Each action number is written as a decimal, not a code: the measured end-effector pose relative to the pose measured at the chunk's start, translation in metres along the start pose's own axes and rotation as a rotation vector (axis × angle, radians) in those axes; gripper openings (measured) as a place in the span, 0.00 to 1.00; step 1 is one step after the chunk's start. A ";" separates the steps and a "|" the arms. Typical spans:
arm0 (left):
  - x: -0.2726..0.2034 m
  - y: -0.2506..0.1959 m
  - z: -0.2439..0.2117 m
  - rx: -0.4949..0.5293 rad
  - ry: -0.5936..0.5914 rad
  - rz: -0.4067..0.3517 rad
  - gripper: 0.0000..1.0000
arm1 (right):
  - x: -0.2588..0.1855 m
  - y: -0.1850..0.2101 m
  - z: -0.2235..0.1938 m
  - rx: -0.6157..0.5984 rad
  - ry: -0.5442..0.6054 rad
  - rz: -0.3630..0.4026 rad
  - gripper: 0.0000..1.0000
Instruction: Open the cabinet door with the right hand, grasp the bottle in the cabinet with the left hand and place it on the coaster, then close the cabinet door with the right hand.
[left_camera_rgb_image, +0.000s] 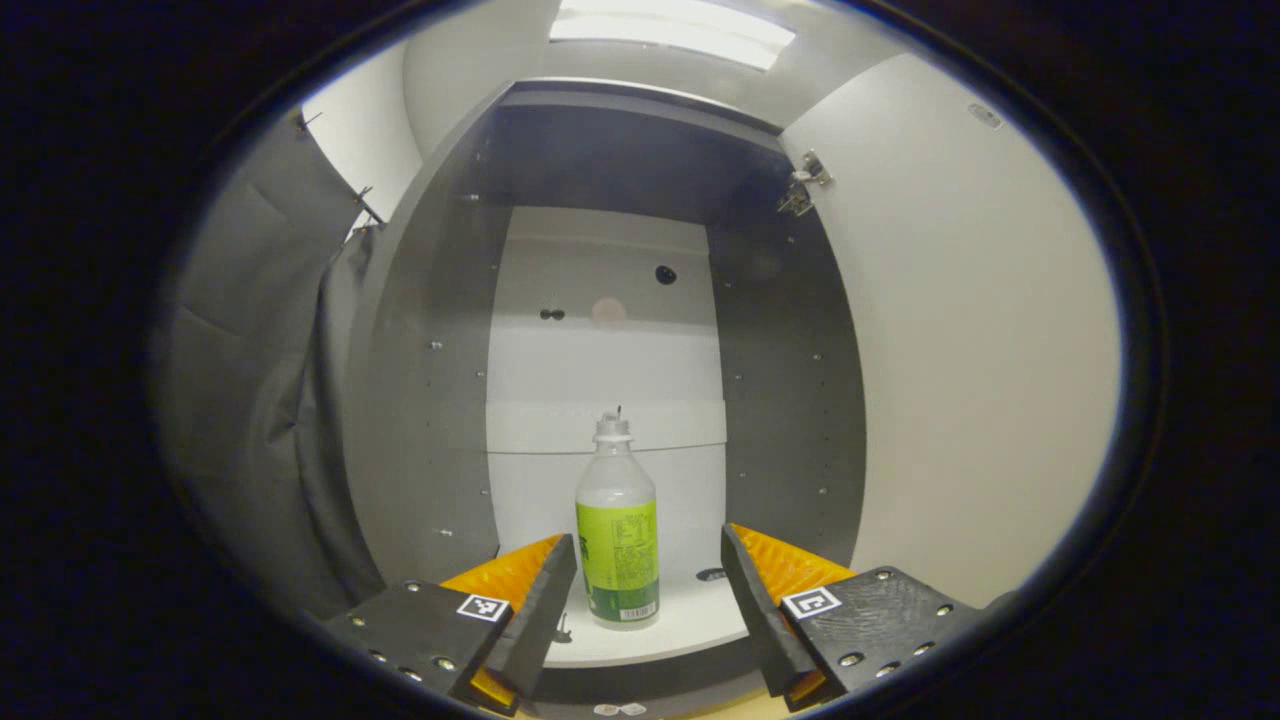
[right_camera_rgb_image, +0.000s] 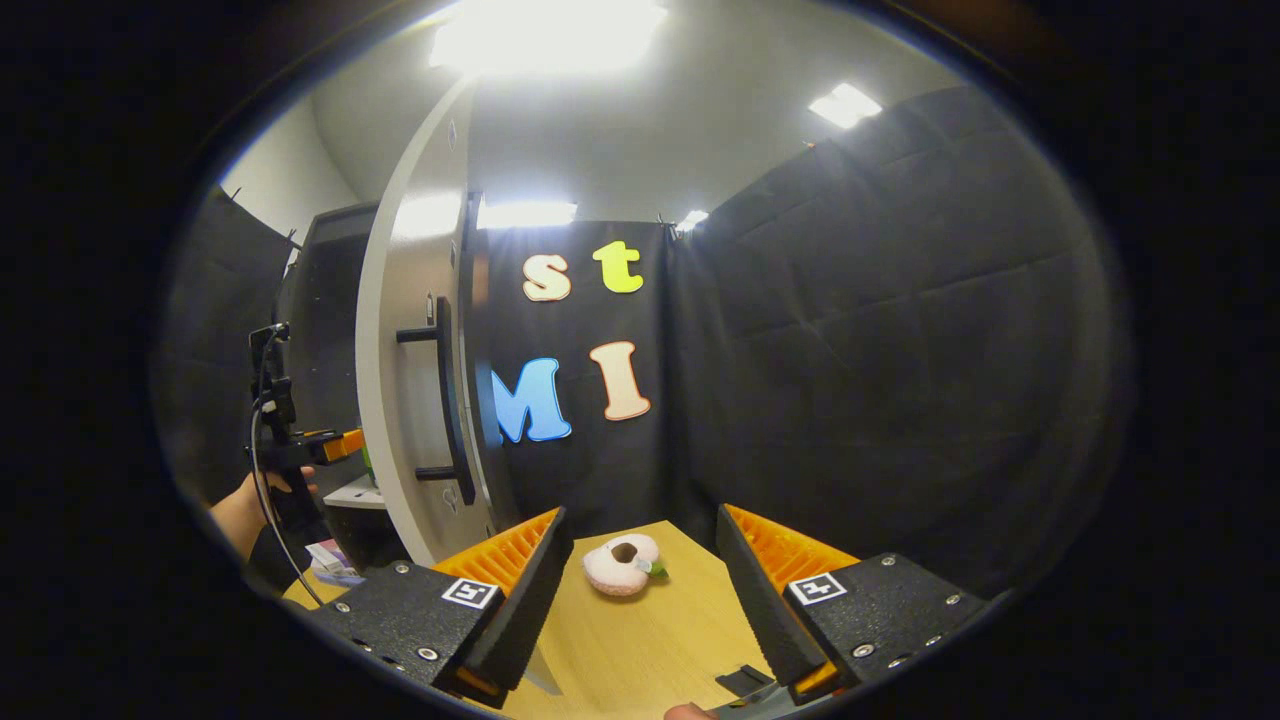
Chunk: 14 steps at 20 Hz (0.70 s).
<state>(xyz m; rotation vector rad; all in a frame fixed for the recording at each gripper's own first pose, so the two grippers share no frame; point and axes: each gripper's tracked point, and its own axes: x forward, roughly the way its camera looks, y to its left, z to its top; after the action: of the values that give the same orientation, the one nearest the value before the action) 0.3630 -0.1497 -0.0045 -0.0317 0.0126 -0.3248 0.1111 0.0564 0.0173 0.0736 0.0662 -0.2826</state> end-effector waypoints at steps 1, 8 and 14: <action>0.009 0.003 -0.004 -0.004 0.004 0.001 0.83 | -0.001 0.000 0.000 -0.005 0.001 -0.011 0.90; 0.050 0.018 -0.032 -0.042 0.038 0.003 0.87 | -0.003 0.006 -0.003 -0.037 0.011 -0.053 0.90; 0.073 0.025 -0.044 -0.037 0.061 0.013 0.83 | -0.005 0.014 -0.002 -0.059 0.011 -0.048 0.89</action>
<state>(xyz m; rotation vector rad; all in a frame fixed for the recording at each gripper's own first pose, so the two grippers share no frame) 0.4396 -0.1503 -0.0501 -0.0581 0.0791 -0.3121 0.1105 0.0714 0.0165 0.0149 0.0869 -0.3277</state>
